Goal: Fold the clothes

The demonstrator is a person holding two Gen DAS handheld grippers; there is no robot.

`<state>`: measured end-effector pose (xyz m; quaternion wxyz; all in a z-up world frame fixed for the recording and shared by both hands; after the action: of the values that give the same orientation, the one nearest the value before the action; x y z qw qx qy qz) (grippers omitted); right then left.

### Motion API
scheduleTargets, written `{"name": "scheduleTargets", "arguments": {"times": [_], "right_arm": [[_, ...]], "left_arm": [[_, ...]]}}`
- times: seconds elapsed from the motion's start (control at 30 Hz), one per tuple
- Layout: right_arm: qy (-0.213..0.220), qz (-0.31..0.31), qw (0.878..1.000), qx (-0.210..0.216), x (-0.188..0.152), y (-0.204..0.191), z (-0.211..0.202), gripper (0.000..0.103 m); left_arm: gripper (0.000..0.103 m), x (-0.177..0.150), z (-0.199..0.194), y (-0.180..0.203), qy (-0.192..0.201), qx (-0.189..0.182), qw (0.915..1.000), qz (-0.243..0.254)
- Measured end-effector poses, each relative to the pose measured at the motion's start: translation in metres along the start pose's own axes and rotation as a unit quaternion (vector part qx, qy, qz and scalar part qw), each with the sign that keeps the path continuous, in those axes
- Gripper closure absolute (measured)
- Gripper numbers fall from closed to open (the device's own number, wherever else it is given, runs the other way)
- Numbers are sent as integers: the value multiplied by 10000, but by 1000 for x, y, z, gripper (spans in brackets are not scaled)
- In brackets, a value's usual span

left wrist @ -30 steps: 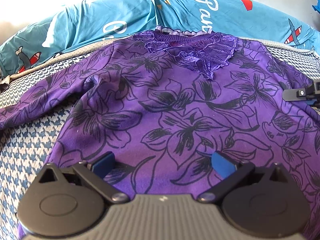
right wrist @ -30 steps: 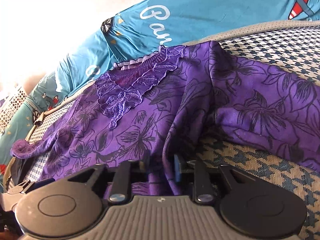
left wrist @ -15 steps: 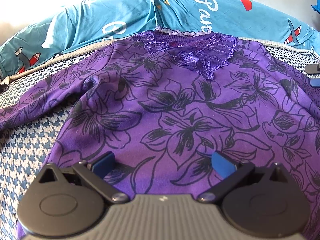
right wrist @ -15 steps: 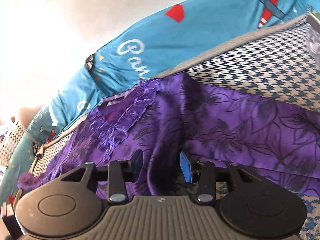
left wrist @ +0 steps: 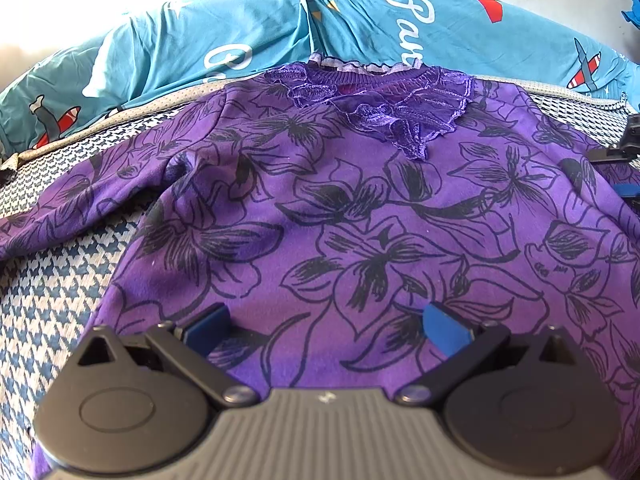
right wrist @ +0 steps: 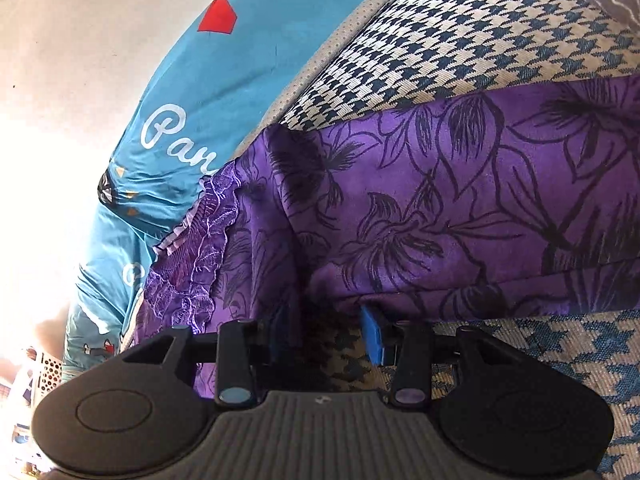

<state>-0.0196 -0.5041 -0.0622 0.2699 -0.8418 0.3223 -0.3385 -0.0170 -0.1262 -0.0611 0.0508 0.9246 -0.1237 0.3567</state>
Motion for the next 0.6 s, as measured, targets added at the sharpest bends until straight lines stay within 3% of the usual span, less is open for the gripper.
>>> {"name": "scheduleTargets", "arguments": {"times": [0.1, 0.33, 0.4, 0.6], "right_arm": [[-15, 231, 9997, 38, -1, 0, 7, 63], [-10, 768, 9964, -372, -11, -3, 3, 68], [20, 1001, 9944, -340, -13, 2, 3, 73], [152, 1304, 9913, -138, -12, 8, 12, 72]], "left_arm": [[0, 0, -1, -1, 2, -8, 10000, 8], [0, 0, 0, 0, 11, -27, 10000, 45], [0, 0, 0, 0, 15, -21, 10000, 37], [0, 1, 0, -1, 28, -21, 10000, 35]]}}
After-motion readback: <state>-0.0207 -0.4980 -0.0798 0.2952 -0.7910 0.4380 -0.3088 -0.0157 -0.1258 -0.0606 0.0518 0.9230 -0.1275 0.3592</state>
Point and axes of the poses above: each gripper's, at about its wrist camera, not at the fingertips, and z roughly the way its jaws point, y to its right, x to its top, the point moved 2 cm from there along z, roughly the way its jaws point, and after that the axes turned 4 degrees about -z, right-handed, at the moved point
